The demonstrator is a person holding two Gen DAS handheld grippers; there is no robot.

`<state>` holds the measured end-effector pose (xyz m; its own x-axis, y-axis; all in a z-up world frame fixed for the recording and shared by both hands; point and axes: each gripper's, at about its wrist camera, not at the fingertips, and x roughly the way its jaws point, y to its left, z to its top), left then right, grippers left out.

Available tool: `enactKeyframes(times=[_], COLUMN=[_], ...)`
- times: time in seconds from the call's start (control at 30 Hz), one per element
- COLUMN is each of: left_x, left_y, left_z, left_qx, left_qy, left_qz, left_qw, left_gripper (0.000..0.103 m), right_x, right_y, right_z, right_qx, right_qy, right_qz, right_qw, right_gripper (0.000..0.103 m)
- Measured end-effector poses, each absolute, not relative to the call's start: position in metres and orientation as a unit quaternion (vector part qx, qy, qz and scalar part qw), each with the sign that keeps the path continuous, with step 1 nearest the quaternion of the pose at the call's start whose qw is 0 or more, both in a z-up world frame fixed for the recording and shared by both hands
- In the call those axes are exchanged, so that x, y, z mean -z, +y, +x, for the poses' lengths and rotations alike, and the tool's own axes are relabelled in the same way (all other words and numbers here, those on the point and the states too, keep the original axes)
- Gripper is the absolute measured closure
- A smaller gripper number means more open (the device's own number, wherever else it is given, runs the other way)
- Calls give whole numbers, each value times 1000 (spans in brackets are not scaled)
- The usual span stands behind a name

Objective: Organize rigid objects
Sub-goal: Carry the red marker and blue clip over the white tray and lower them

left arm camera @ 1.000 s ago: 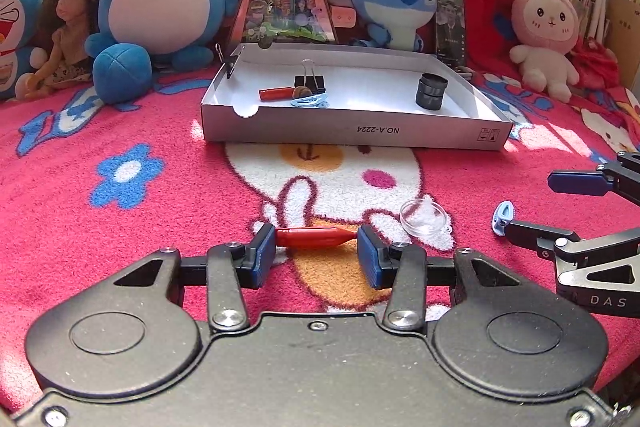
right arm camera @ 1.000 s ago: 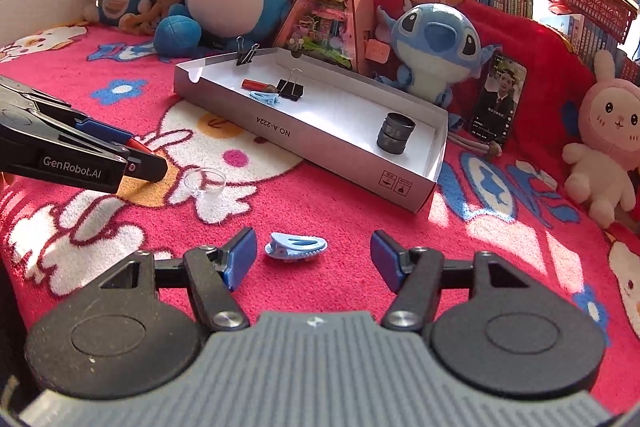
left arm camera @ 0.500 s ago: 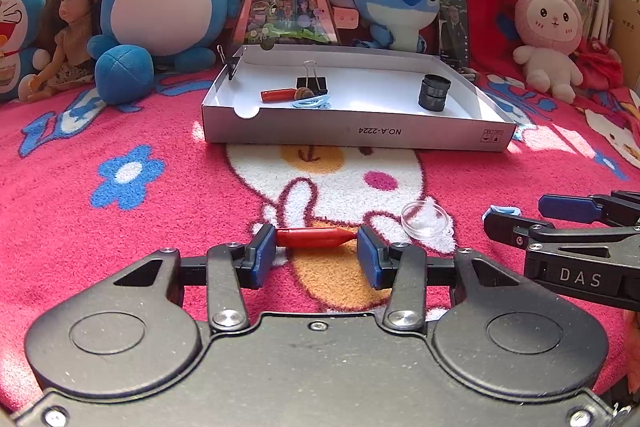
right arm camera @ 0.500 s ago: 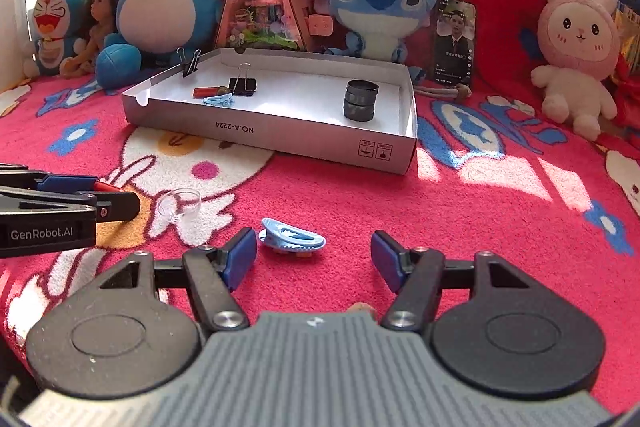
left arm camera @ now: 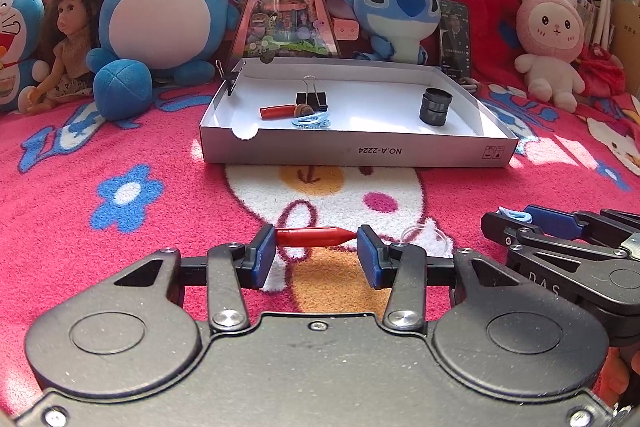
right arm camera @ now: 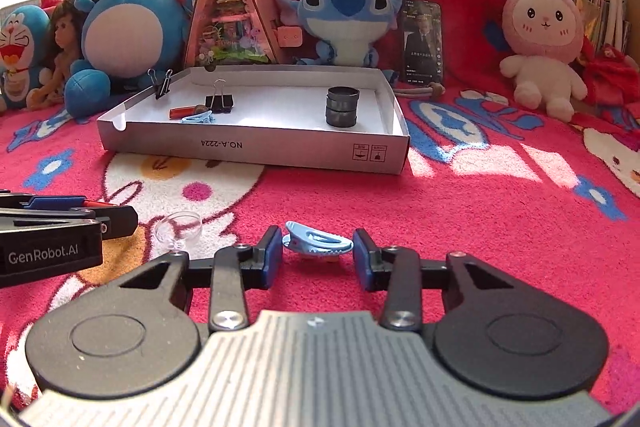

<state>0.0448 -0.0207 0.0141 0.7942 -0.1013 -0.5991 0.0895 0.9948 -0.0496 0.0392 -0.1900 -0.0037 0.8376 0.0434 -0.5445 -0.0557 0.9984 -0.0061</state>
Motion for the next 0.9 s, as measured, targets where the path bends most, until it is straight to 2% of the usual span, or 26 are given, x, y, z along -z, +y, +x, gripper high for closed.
enactKeyframes(times=[0.27,0.53,0.9], left_x=[-41,-70,-53], left_y=[-19,-6,7], left_z=[74,126,199], left_qx=[58,52,52], left_qy=[301,299,392], left_qz=[-20,-29,-73], left_qw=[952,952,916], left_gripper=[61,61,61], right_x=[-19,-45,-45], right_y=[-197,-219,-227], right_z=[63,114,176], right_qx=[-32,-35,-47], right_qy=[270,296,366], right_qz=[6,45,59], right_qw=[962,953,928], right_gripper=[59,59,59])
